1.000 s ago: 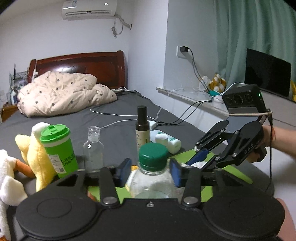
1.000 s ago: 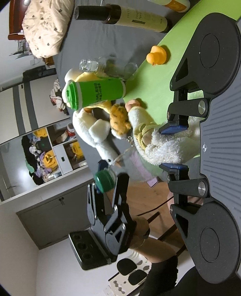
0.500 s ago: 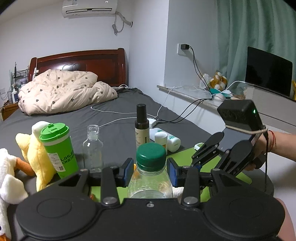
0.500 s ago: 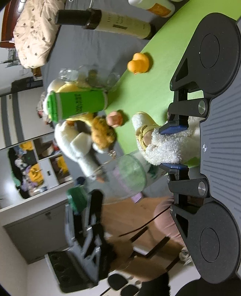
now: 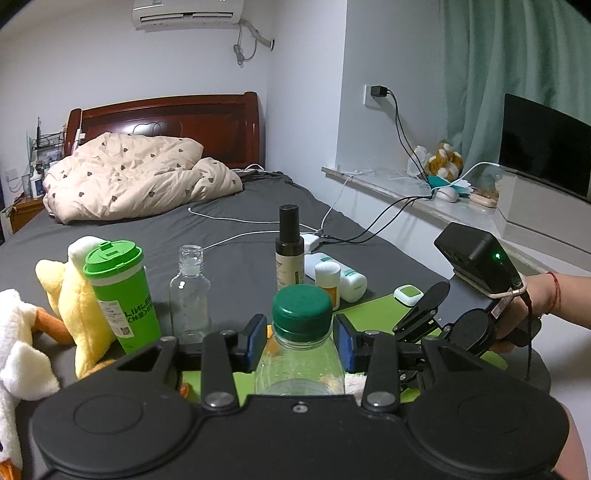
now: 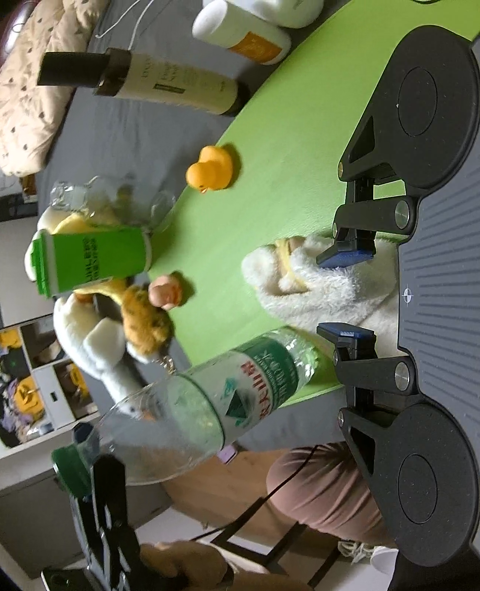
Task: Clean container
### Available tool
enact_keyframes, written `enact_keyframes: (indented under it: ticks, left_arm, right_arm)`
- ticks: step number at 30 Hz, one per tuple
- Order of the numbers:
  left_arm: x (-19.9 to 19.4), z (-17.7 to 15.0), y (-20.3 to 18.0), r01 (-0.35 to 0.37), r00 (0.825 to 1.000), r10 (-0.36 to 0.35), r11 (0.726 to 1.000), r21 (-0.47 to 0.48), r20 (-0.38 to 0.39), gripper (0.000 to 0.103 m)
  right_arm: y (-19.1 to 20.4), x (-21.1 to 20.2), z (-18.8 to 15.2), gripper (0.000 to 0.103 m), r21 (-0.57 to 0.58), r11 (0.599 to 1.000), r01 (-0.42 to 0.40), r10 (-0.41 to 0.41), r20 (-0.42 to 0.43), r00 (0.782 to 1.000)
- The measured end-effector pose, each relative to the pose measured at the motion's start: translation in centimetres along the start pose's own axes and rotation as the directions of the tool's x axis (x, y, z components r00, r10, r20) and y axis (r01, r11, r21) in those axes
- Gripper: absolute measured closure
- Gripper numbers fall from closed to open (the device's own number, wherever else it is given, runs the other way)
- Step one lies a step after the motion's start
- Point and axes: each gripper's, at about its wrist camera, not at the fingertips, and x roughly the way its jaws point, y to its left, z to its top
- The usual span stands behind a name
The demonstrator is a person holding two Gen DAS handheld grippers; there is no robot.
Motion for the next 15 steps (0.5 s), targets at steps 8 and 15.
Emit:
enact_keyframes:
  ticks: [8,15]
  left_arm:
    - [0.1,0.1,-0.4,-0.016,1.000,0.016,1.000,0.008,-0.009,0.062]
    - [0.1,0.2,-0.7,-0.021,1.000,0.021,1.000,0.011,-0.013,0.062]
  right_arm:
    - [0.3,1.9,0.3,0.035,-0.028,0.998,0.055,-0.055,-0.017,0.998]
    - [0.5,3.5,0.6,0.024,-0.053,0.993,0.102,-0.103,-0.030,0.994]
